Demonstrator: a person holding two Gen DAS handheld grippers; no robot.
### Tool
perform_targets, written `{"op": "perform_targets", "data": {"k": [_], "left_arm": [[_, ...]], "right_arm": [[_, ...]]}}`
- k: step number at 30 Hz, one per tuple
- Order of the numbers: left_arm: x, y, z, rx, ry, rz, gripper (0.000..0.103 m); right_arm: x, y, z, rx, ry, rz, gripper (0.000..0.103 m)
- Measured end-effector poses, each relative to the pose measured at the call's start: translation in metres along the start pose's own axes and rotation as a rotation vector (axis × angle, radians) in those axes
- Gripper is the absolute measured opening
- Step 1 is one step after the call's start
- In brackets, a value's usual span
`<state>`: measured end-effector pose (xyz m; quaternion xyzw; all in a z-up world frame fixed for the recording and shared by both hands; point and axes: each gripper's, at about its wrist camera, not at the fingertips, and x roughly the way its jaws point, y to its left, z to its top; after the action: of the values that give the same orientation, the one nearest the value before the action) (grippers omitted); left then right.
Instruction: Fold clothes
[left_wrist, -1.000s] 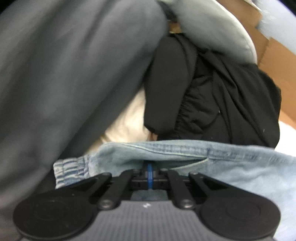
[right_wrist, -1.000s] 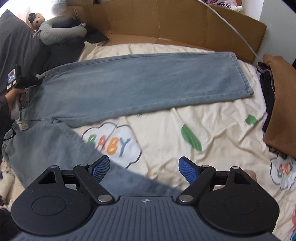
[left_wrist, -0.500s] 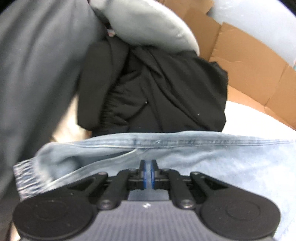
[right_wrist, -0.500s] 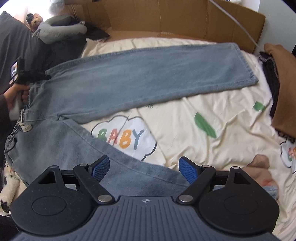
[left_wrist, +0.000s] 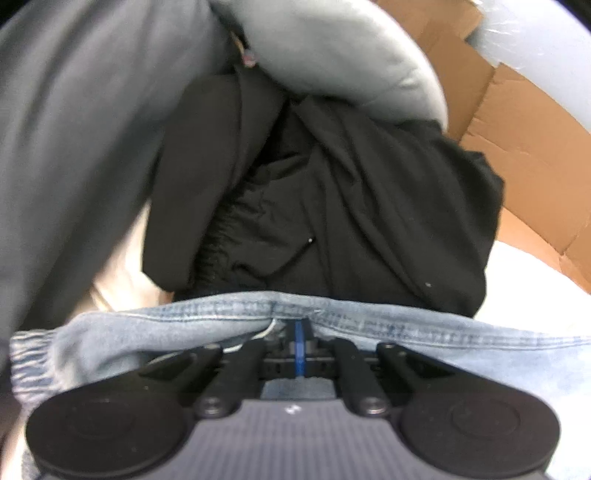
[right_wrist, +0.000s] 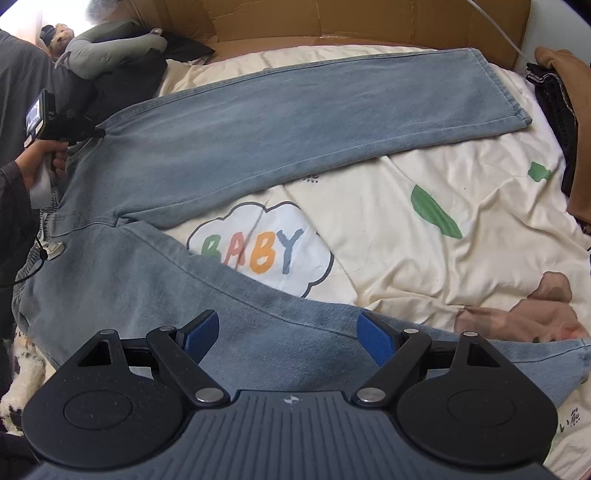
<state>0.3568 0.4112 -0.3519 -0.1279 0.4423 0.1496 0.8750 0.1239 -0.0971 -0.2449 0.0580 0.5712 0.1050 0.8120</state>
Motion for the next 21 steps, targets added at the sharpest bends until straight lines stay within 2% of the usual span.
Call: {"op": "perform_targets", "data": {"k": [2, 6, 8, 14, 18, 21], "left_arm": [[-0.012, -0.005, -0.002, 0.012, -0.006, -0.008, 0.003], [-0.017, -0.032, -0.011, 0.083, -0.003, -0.106, 0.004], [-0.009, -0.046, -0.013, 0.13, 0.004, -0.102, 0.004], [0.023, -0.05, -0.01, 0.084, 0.008, -0.084, 0.003], [0.027, -0.049, -0.006, 0.091, 0.02, -0.077, 0.003], [0.024, -0.04, 0.0, 0.055, 0.053, -0.11, 0.003]], "right_arm": [[0.0, -0.003, -0.002, 0.001, -0.005, 0.0, 0.086], [0.005, -0.01, -0.004, 0.007, -0.007, -0.005, 0.086], [0.005, -0.01, -0.004, -0.009, -0.014, -0.011, 0.086], [0.008, -0.016, -0.012, 0.001, -0.007, -0.033, 0.086], [0.01, -0.017, -0.018, 0.0, -0.018, -0.054, 0.086], [0.008, -0.015, -0.019, -0.007, -0.025, -0.05, 0.086]]}}
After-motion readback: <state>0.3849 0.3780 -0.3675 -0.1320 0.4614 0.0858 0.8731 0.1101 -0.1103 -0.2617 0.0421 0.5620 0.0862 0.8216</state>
